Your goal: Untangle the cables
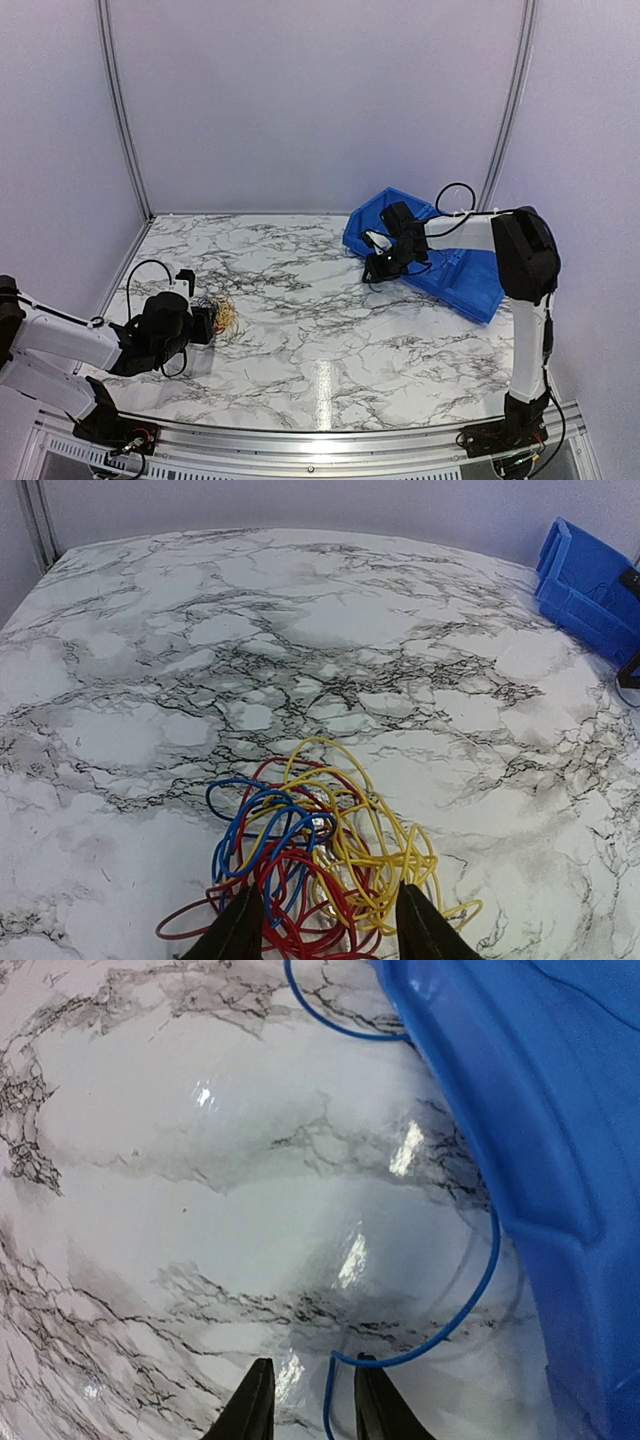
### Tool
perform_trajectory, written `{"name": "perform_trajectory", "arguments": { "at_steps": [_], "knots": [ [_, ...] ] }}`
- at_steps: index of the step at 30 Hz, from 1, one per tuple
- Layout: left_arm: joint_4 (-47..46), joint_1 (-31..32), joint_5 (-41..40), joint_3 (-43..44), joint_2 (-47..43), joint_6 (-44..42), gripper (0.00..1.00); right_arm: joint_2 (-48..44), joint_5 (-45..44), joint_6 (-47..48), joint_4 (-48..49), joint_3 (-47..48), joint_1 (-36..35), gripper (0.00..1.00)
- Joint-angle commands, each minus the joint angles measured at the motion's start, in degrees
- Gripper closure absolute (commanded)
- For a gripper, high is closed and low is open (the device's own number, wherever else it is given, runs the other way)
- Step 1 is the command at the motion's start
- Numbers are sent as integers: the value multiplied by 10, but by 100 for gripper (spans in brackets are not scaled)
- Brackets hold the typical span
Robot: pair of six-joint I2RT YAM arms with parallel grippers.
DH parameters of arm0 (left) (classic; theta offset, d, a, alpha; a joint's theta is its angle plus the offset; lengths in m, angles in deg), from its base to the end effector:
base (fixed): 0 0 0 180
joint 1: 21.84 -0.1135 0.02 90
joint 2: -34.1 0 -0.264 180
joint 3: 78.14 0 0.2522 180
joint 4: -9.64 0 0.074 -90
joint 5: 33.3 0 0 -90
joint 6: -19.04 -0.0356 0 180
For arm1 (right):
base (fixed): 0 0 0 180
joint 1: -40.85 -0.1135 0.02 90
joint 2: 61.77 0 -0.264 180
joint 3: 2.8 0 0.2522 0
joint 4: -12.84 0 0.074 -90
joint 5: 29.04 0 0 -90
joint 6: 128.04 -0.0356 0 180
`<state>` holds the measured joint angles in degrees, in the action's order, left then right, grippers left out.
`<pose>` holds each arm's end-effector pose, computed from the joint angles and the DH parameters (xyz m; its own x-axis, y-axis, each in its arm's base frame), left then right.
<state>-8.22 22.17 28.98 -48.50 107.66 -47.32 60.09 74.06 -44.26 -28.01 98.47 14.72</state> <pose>0.1710 -0.1421 0.1454 -0.4156 -0.0921 -0.9049 0.1614 0.9716 -0.1730 0.3981 0.2043 0.1536 -0.8409 -0.2950 -0.4537 -0.4377 0.8638 0.2497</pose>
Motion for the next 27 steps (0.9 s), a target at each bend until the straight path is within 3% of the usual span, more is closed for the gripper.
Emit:
{"name": "perform_trajectory", "arguments": {
  "at_steps": [1, 5, 11, 16, 19, 22, 24, 27],
  "knots": [
    [9, 4, -12, -8, -13, 5, 53, -58, -17, -11, 27, -39, -17, 69],
    [9, 3, -11, -6, -8, 9, 52, -64, -39, -14, 36, -55, -16, 55],
    [28, 5, -23, 1, -13, 22, 52, -23, -48, -23, 37, -27, -15, 53],
    [102, 5, -13, 49, -35, 35, 49, 20, -33, -24, 43, 8, -5, 55],
    [137, 7, -19, 75, -47, 36, 48, 34, -23, -18, 58, 11, -4, 63],
    [143, 8, -25, 82, -59, 36, 48, 32, -17, -10, 63, 11, -4, 89],
    [144, 8, -25, 84, -63, 36, 48, 6, -23, 0, 79, -7, -9, 100],
    [146, 7, -22, 87, -65, 36, 48, -41, -34, 20, 84, -17, -15, 100]
  ]
}}
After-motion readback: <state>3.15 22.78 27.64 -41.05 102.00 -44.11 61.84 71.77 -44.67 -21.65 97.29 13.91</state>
